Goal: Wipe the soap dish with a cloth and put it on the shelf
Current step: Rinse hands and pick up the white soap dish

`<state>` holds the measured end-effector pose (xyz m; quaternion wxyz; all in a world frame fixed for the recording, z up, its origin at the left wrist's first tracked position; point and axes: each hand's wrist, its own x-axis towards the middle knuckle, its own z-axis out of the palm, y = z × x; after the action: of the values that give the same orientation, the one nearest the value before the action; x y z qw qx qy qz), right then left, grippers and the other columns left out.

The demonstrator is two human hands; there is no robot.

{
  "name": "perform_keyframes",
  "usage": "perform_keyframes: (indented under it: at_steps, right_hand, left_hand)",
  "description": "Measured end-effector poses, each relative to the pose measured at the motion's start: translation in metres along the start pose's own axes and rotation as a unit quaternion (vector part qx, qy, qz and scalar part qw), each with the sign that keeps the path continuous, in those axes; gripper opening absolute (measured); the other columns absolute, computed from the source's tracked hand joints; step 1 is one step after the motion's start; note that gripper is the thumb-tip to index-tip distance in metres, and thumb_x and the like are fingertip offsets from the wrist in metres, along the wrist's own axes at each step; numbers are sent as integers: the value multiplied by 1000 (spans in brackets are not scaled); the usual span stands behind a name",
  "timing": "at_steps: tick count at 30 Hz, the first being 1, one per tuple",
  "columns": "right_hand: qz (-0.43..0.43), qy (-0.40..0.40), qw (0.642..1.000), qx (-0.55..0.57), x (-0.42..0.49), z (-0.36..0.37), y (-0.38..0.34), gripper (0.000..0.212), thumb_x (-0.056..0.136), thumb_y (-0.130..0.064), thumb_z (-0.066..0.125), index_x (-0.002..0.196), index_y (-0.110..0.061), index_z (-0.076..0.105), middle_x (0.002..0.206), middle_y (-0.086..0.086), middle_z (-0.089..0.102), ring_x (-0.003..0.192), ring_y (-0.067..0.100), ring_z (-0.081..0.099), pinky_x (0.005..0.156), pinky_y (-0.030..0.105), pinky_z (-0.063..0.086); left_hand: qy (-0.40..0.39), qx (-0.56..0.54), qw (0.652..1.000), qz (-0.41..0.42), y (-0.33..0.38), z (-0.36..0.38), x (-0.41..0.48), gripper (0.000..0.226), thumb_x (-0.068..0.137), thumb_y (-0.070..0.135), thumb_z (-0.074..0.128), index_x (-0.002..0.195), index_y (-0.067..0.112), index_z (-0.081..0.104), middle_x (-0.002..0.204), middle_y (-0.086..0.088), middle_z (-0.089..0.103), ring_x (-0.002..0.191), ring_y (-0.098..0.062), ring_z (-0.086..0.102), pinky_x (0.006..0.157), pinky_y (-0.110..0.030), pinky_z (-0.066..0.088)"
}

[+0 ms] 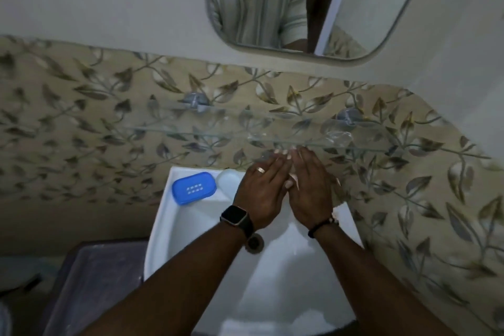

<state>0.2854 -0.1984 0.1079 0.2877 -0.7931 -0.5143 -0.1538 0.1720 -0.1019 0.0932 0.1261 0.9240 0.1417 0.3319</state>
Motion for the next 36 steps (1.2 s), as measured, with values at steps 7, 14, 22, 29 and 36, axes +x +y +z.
perform_keyframes:
  at_steps: [7, 14, 22, 29, 36]
  right_hand:
    - [-121, -96, 988, -2, -11, 42, -83, 61, 90, -14, 64, 147, 0, 44, 152, 20, 46, 143, 35, 42, 114, 53, 38]
    - [-98, -259, 956, -97, -26, 90, -94, 63, 100, -22, 48, 156, -5, 23, 162, 15, 30, 151, 29, 25, 124, 40, 20]
    - [-94, -296, 929, -203, -16, 97, -80, 26, 88, -14, 50, 109, -13, 65, 105, 9, 67, 111, 32, 54, 101, 44, 37]
    - [-112, -291, 929, -199, -10, 106, -65, 20, 90, -13, 50, 91, -16, 71, 91, 5, 69, 108, 32, 56, 102, 51, 34]
    - [-116, -263, 942, -173, -16, 99, -65, 16, 87, -13, 55, 91, -16, 70, 89, 5, 70, 100, 31, 61, 97, 45, 40]
  left_hand:
    - [23, 34, 993, -111, -49, -54, -87, 47, 103, 28, 50, 147, 10, 49, 153, -10, 50, 142, -28, 45, 111, -49, 40]
    - [-40, 37, 987, -152, -78, -53, -129, 42, 95, 20, 60, 134, 7, 63, 140, -13, 62, 128, -35, 60, 104, -49, 49]
    - [-152, 20, 968, -197, -82, -2, -119, 49, 102, 32, 47, 150, 21, 44, 158, -1, 44, 146, -22, 40, 117, -40, 30]
    - [-164, 21, 960, -228, -82, 23, -106, 50, 99, 31, 54, 149, 26, 47, 155, 0, 48, 142, -25, 46, 115, -41, 35]
    - [-132, 7, 960, -247, -81, 16, -109, 43, 100, 32, 55, 142, 30, 56, 157, -2, 46, 140, -28, 46, 114, -42, 37]
